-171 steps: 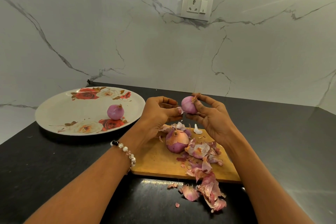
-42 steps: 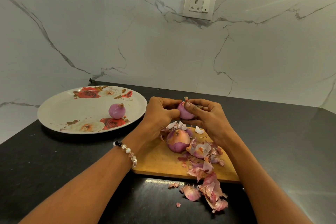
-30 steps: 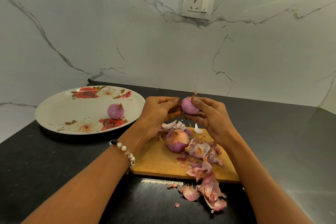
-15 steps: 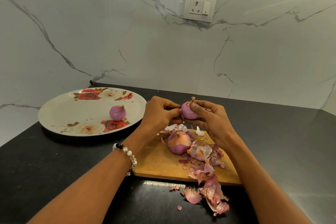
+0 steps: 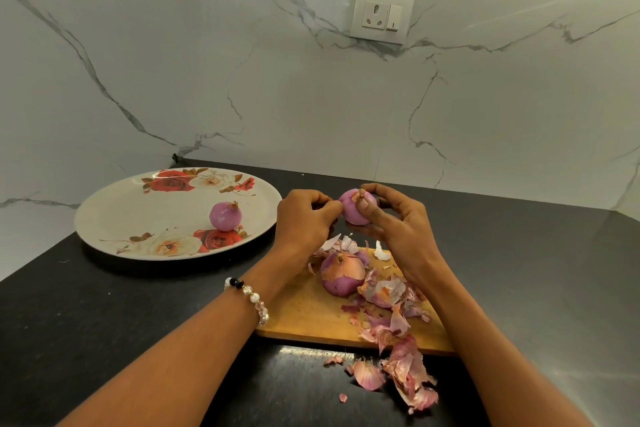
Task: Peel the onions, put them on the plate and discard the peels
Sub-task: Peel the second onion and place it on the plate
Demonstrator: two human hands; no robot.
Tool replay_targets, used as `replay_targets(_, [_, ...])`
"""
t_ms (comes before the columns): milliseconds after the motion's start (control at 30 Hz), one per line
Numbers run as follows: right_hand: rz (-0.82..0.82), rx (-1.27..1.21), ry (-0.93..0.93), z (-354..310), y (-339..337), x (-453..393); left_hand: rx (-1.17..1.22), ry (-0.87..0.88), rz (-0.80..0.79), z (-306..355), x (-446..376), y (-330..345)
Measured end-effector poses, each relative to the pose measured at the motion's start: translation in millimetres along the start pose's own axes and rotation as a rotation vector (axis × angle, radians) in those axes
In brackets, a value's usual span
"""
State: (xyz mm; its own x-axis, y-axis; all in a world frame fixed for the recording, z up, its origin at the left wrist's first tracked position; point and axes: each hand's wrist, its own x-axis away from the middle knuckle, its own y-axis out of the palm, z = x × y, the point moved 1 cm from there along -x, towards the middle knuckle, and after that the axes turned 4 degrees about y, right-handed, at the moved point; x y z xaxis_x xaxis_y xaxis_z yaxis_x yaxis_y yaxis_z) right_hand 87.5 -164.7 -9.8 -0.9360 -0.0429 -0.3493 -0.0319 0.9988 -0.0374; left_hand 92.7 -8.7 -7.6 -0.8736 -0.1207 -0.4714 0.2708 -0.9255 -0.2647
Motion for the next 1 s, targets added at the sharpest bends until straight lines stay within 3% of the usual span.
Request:
replay_targets(167, [-0.023, -0.114, 0.016, -0.1, 1.0, -1.4, 0.239, -0.192, -0.034, 3.4, 0.5, 0.5])
replay_targets(333, [-0.064, -0.428, 0.099, -7.4, 3.7, -2.1, 0.49, -0.345, -0.103, 8.1, -1.2, 2.0])
replay_targets(433, [-0.05, -0.512, 0.115, -11.7, 5.7, -2.2, 0.517, -0.395, -0.107, 8.3, -1.9, 2.4])
replay_targets(667, [-0.033, -0.587, 0.134, -12.5, 6.7, -0.2, 0.294, -0.342, -0.088, 8.3, -2.0, 2.8])
replay_targets(900, [-0.033, -0.493, 0.157, -12.7, 11.1, 3.9, -0.283, 0.008, 0.009, 5.5, -1.9, 5.7])
replay_targets(1000, [-0.044, -0.476, 0.168, -13.1, 13.3, 5.1, -0.369, 0.08, 0.045, 4.1, -1.4, 6.9])
